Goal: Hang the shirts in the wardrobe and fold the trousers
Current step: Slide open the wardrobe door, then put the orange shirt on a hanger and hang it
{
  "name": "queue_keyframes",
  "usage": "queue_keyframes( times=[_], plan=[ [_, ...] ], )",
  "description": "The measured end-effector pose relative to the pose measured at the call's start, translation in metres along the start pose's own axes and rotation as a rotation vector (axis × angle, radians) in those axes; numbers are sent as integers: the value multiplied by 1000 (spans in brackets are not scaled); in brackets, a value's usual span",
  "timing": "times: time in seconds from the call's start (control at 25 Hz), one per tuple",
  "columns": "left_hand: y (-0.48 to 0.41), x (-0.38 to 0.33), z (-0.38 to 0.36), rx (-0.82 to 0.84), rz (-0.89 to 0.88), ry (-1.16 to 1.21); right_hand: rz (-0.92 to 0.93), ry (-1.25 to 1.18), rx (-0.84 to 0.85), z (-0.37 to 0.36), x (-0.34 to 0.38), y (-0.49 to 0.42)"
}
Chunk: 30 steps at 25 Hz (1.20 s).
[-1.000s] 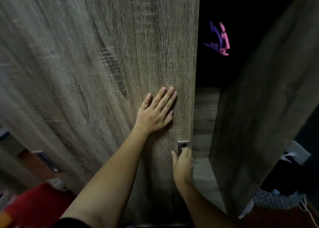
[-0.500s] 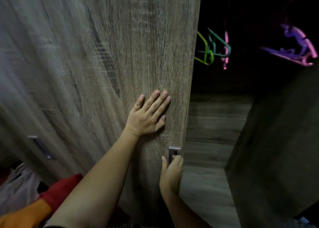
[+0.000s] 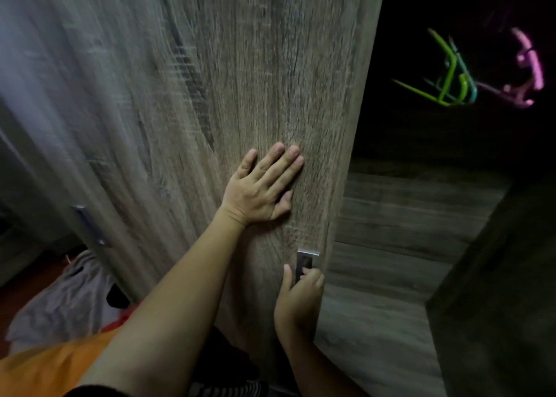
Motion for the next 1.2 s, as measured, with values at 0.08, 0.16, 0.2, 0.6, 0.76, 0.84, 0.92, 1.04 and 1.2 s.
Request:
queue_keyframes(
  times=[0.08, 0.16, 0.2, 0.6, 0.76, 0.84, 0.92, 1.04, 1.2],
  plan=[
    [-1, 0, -1, 3, 2, 14, 7, 13, -21, -3, -1, 0],
    [0, 0, -2, 17, 6, 17, 25, 55, -16, -4, -1, -1],
    [1, 0, -4, 28, 10, 14, 21, 83, 4, -5, 0, -1],
    [53, 19, 61, 601, 250, 62, -59, 144, 213, 5, 2, 34],
    [159, 65, 136, 952, 627, -57, 141, -10, 444, -33, 28, 83],
    [218, 107, 184, 1109, 865, -171, 206, -50, 650, -63, 50, 121],
    [275, 135, 227, 1307, 1108, -250, 287, -57, 880, -90, 80, 165],
    [323, 140, 265, 1437, 1508, -229, 510, 124, 1128, -121, 111, 220],
    [319, 137, 262, 1336, 1511, -269, 579, 437, 1369, -142, 101, 255]
  ],
)
Point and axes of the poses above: each hand's wrist, its own y-axis away from the middle knuckle, its own z-axis out of the back of the hand, x = y × z, the point moved 9 cm from there along -y, towards the middle knuckle, and after that the axes turned 12 degrees about -y, right-handed, at the moved point
